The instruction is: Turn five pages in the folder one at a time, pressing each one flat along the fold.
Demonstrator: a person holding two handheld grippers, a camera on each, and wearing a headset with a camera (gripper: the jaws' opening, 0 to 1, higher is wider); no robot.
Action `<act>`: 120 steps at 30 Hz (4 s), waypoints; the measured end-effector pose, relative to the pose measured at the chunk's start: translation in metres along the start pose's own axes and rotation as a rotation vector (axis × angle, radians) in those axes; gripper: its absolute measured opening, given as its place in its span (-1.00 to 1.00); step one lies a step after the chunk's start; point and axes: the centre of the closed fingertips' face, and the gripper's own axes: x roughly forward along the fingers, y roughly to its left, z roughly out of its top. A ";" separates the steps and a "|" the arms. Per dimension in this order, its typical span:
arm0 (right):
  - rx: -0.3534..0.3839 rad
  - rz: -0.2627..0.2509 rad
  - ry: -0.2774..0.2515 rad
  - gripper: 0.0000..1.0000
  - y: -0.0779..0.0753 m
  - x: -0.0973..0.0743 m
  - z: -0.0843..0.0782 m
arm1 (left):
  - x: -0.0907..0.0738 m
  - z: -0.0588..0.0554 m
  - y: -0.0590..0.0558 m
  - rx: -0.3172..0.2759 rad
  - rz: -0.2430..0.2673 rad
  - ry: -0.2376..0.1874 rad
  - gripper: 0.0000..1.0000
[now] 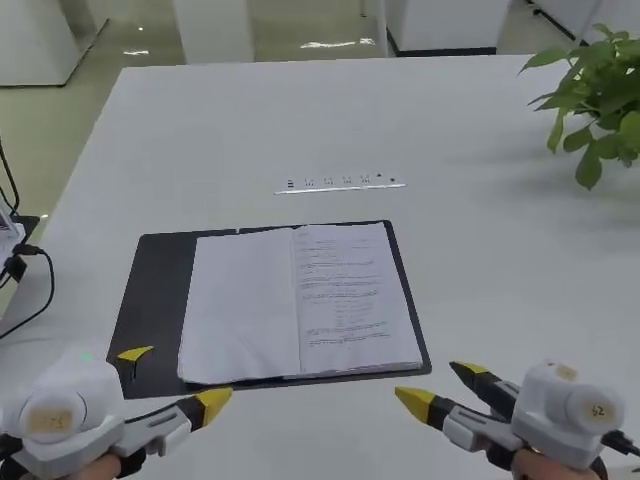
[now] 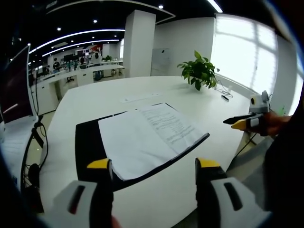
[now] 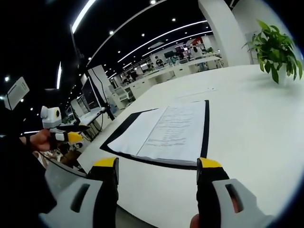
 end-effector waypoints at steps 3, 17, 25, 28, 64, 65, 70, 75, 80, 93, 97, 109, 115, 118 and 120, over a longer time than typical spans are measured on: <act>0.008 -0.010 -0.010 0.37 -0.002 -0.001 0.002 | 0.004 0.005 -0.006 0.010 -0.014 -0.010 0.38; 0.039 -0.006 -0.025 0.36 -0.010 -0.004 0.005 | 0.042 0.032 -0.033 0.058 -0.105 -0.016 0.46; 0.057 -0.009 -0.008 0.37 -0.014 -0.005 -0.005 | 0.070 0.033 -0.049 0.080 -0.155 0.018 0.50; 0.064 -0.010 -0.003 0.37 -0.015 -0.006 -0.007 | 0.079 0.034 -0.059 0.065 -0.181 0.022 0.49; 0.086 -0.001 0.043 0.34 -0.033 -0.009 -0.021 | 0.195 0.035 -0.151 0.253 -0.402 0.143 0.37; 0.087 -0.001 0.045 0.34 -0.033 -0.009 -0.022 | 0.198 0.034 -0.153 0.256 -0.405 0.148 0.37; 0.088 -0.001 0.072 0.34 -0.033 -0.009 -0.030 | 0.214 0.026 -0.157 0.286 -0.404 0.167 0.33; 0.082 0.004 0.092 0.33 -0.030 -0.008 -0.032 | 0.232 0.025 -0.163 0.286 -0.387 0.164 0.34; 0.092 -0.001 0.097 0.33 -0.031 -0.009 -0.033 | 0.247 0.017 -0.172 0.271 -0.387 0.182 0.34; 0.129 -0.019 0.109 0.27 -0.036 -0.015 -0.040 | 0.267 -0.012 -0.174 0.305 -0.323 0.238 0.34; 0.137 -0.022 0.111 0.26 -0.037 -0.014 -0.043 | 0.267 -0.015 -0.175 0.346 -0.306 0.238 0.33; 0.117 0.004 0.113 0.19 -0.039 0.000 -0.031 | 0.267 -0.013 -0.170 0.348 -0.313 0.223 0.27; 0.107 0.016 0.092 0.15 -0.043 0.012 -0.017 | 0.267 -0.010 -0.164 0.315 -0.313 0.217 0.14; 0.089 0.026 0.099 0.13 -0.042 0.018 -0.015 | 0.265 -0.008 -0.158 0.272 -0.303 0.213 0.03; 0.080 0.037 0.103 0.12 -0.042 0.022 -0.012 | 0.263 -0.008 -0.156 0.255 -0.303 0.213 -0.01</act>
